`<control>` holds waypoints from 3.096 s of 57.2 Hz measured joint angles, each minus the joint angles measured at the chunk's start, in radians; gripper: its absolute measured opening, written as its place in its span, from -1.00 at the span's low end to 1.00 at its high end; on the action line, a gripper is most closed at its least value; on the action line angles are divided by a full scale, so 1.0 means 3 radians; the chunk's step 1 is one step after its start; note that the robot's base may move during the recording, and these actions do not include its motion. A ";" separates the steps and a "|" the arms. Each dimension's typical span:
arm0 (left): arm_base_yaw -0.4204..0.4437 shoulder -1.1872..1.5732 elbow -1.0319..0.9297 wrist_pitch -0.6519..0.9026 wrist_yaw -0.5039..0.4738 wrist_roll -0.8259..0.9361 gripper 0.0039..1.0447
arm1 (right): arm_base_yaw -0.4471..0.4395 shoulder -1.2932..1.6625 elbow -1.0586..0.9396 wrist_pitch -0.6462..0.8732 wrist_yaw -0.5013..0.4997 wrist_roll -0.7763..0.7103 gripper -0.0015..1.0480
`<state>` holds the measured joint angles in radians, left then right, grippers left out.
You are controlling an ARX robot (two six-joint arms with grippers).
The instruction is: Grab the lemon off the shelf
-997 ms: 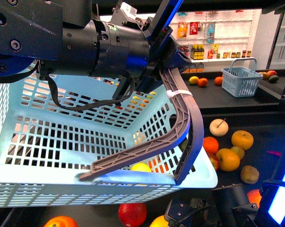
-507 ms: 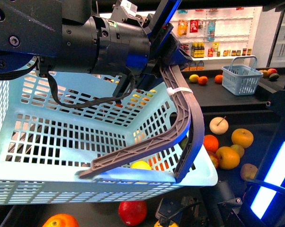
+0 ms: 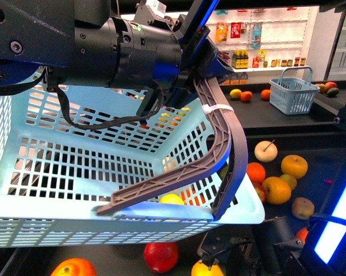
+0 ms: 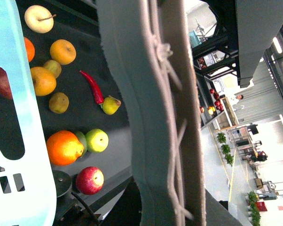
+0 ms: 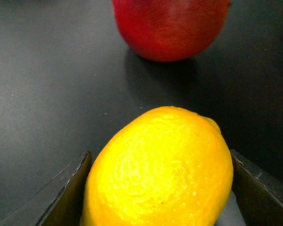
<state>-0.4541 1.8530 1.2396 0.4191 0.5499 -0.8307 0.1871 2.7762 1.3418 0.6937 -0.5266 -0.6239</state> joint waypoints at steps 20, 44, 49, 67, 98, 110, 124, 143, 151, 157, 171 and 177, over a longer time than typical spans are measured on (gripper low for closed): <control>0.0000 0.0000 0.0000 0.0000 0.0000 0.0005 -0.86 | -0.0575 -0.0788 -0.0678 0.0209 -0.0067 -0.0022 0.52; 0.0000 0.0000 0.0000 0.0000 0.0001 0.0008 -0.86 | -0.1350 -0.1317 -0.0851 0.0404 0.0112 0.0005 0.52; 0.0000 0.0000 0.0000 0.0000 0.0000 0.0008 -0.86 | -0.1344 -0.1555 -0.0856 0.0542 0.0107 0.0235 0.52; -0.0001 0.0000 0.0000 0.0000 0.0001 0.0009 -0.86 | -0.0762 -0.2319 -0.0985 0.0807 0.0235 0.1116 0.52; 0.0000 0.0000 0.0000 0.0000 0.0000 0.0009 -0.86 | -0.0043 -0.2370 -0.1240 0.0890 0.0547 0.1696 0.52; 0.0000 0.0000 0.0000 0.0000 -0.0001 0.0008 -0.86 | -0.0078 -0.2441 -0.1280 0.0936 0.0593 0.1895 0.85; 0.0000 0.0001 0.0000 0.0000 0.0003 -0.0022 -0.86 | -0.0365 -0.2991 -0.1481 0.0855 0.1270 0.2069 0.86; 0.0000 0.0001 0.0000 0.0000 0.0000 -0.0011 -0.86 | -0.0899 -0.4649 -0.2696 0.0498 0.1497 0.2229 0.86; -0.0001 0.0001 0.0000 0.0000 0.0001 -0.0014 -0.86 | -0.1102 -0.5599 -0.3271 0.0080 0.1400 0.2257 0.86; -0.0001 0.0001 0.0000 0.0000 0.0003 -0.0015 -0.86 | -0.1233 -0.6465 -0.3582 -0.0544 0.1227 0.2187 0.68; -0.0001 0.0001 0.0000 0.0000 -0.0001 -0.0014 -0.86 | -0.0651 -0.8890 -0.4186 -0.2302 0.1709 0.2092 -0.33; -0.0001 0.0001 0.0000 0.0000 0.0001 -0.0013 -0.86 | -0.0638 -0.9167 -0.4390 -0.2309 0.1746 0.2090 -0.67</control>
<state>-0.4545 1.8534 1.2396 0.4191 0.5503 -0.8345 -0.0044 0.0261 0.0250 0.0010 -0.0029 0.0032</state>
